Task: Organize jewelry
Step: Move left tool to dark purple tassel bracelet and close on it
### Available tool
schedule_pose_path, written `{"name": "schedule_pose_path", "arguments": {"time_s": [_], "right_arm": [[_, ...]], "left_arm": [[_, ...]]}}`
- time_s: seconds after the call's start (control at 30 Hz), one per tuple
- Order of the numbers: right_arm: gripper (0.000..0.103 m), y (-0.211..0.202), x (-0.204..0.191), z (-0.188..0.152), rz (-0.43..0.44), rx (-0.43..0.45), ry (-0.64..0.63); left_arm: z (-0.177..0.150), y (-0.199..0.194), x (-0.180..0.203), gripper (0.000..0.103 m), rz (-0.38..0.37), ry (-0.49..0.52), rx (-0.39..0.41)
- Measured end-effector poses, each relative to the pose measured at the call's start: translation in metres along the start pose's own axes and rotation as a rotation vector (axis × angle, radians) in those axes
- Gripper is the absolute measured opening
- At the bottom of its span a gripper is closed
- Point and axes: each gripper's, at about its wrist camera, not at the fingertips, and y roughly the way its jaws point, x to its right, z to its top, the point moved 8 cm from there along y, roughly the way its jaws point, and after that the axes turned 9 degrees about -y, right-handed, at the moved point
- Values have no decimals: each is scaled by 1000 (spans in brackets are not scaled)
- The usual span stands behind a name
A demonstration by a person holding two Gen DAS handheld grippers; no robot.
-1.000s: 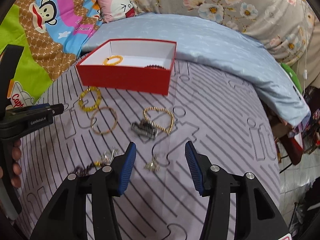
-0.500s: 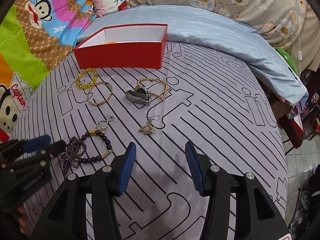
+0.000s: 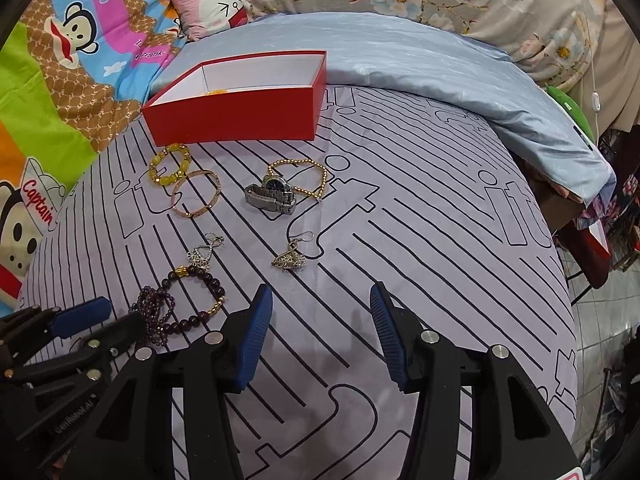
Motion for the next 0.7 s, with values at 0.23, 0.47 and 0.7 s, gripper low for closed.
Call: {"name": "schedule_pose_path", "arguments": {"time_s": [0.23,0.47,0.7], "right_arm": [[49,1,0,-2,6,-3,4],[49,4,-4,-2,14,-5,2],[49,5,-5,0,17,-6,3]], "left_arm": [[-8,14,1,25,6,-10,-33],[-3,8,1,11,-26,-12,-16],[14,-9,-7,10,-55,-38,30]]}}
